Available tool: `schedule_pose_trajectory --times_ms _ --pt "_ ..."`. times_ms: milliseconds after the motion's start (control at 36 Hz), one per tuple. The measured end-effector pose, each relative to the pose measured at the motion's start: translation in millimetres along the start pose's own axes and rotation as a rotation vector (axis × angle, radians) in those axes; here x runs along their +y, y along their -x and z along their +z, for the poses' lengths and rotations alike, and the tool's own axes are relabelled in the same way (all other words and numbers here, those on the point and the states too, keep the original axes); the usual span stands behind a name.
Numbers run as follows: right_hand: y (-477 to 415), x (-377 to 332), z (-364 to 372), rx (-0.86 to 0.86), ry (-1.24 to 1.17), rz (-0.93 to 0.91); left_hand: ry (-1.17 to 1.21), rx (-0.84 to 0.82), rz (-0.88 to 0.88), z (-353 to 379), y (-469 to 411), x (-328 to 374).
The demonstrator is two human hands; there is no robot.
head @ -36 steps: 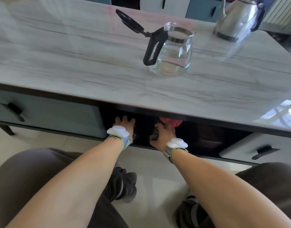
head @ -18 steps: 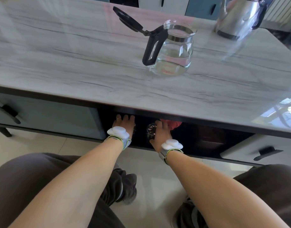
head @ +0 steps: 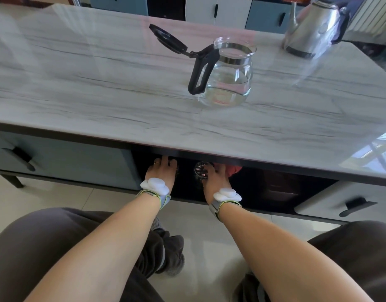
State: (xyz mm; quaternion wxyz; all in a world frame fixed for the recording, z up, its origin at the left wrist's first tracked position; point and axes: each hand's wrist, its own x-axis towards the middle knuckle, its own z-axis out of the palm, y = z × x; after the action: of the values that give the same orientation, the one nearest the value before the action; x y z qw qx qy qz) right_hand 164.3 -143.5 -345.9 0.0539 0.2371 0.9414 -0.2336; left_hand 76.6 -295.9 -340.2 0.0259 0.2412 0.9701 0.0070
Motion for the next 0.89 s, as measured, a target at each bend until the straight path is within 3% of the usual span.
schedule_pose_trajectory --times_ms 222,389,556,722,889 --pt "16.5 0.8 -8.9 -0.018 -0.024 -0.038 -0.049 0.015 0.041 -9.1 11.2 4.6" --pt "40.5 -3.3 -21.2 -0.014 0.015 -0.213 -0.030 -0.055 0.140 -27.6 27.9 7.2" --pt "63.0 -12.7 -42.4 0.134 -0.012 -0.463 0.043 -0.169 0.249 -52.6 44.3 6.2" --pt "76.8 -28.6 -72.6 0.435 -0.109 -0.712 0.120 -0.107 0.332 -94.9 57.8 5.6" --pt "78.4 -40.3 -116.1 0.591 -0.149 -0.800 0.082 -0.011 0.444 -142.1 71.9 9.8"
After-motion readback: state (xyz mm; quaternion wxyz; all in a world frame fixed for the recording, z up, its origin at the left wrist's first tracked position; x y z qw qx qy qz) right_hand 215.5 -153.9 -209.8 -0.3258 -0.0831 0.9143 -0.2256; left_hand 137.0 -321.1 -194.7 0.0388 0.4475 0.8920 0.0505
